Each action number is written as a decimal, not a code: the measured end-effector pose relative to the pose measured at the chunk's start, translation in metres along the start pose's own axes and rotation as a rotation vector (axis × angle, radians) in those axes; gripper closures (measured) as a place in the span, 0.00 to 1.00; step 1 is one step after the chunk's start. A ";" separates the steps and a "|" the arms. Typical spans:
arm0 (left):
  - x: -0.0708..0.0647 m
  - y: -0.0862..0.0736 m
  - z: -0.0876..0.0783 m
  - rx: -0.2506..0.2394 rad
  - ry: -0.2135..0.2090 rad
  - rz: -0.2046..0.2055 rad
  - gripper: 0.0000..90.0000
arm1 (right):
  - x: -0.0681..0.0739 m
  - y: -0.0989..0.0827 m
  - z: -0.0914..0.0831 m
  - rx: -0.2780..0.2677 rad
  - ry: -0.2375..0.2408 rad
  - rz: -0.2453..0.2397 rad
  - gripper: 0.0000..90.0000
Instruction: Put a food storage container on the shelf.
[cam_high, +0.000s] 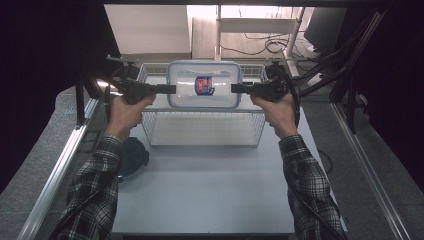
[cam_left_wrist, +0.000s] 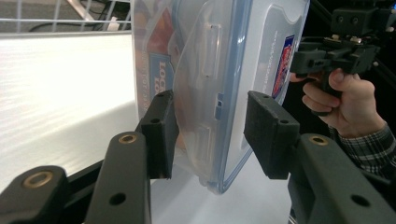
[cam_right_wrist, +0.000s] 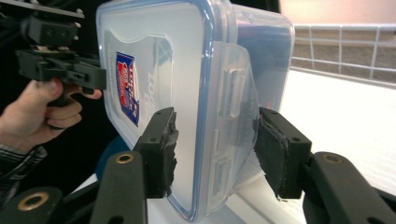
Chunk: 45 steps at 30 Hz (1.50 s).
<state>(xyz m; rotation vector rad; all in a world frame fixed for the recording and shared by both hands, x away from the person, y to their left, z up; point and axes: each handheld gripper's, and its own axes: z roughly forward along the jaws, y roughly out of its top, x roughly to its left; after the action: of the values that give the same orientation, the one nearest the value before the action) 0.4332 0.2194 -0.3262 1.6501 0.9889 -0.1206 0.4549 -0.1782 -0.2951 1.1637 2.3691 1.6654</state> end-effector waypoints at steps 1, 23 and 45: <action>0.001 0.000 0.001 -0.001 0.004 -0.006 0.61 | -0.003 -0.001 0.004 0.009 -0.011 0.005 0.54; 0.007 0.000 0.015 0.026 0.062 -0.014 0.50 | -0.012 0.001 0.015 -0.008 -0.024 0.055 0.49; 0.006 -0.001 0.029 0.033 0.160 0.039 0.38 | -0.033 0.004 0.031 0.030 -0.046 0.272 0.22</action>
<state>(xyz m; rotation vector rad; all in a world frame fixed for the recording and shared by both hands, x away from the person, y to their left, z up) 0.4482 0.1981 -0.3396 1.7289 1.0794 0.0211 0.4941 -0.1716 -0.3175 1.5734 2.3020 1.6555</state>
